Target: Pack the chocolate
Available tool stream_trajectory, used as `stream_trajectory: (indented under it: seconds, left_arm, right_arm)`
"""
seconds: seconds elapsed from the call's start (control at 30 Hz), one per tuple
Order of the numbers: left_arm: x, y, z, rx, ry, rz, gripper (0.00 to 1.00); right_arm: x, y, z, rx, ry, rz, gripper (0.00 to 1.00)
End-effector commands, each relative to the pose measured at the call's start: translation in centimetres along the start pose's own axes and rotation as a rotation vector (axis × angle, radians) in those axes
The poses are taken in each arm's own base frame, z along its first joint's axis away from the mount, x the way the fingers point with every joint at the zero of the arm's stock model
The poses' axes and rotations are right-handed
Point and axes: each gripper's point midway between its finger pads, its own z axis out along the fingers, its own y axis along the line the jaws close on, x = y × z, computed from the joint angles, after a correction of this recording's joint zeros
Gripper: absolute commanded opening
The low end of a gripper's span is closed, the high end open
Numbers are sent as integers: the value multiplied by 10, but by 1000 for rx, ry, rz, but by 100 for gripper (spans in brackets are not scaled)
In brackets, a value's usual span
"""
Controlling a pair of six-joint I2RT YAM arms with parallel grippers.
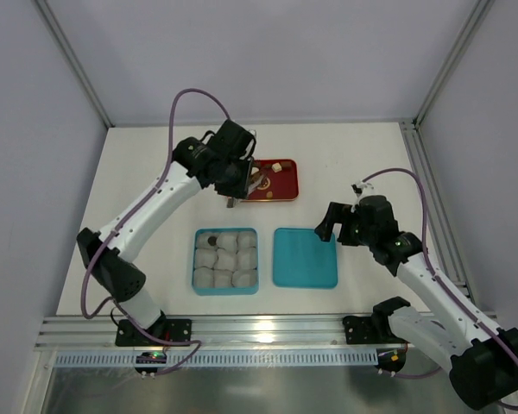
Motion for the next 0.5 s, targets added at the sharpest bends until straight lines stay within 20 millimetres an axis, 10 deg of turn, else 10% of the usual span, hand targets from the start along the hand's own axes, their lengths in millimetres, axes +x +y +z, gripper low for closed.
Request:
stream_trajectory:
  seconds: [0.0,0.47]
  left_arm:
    - [17,3,-32,26,-22,-17,22]
    - [105,24,-67,38,35,-62,23]
  right_arm:
    - [-21,12,-1,-38,-62,-13,100]
    - [-25,6,14,4,-54,-17,100]
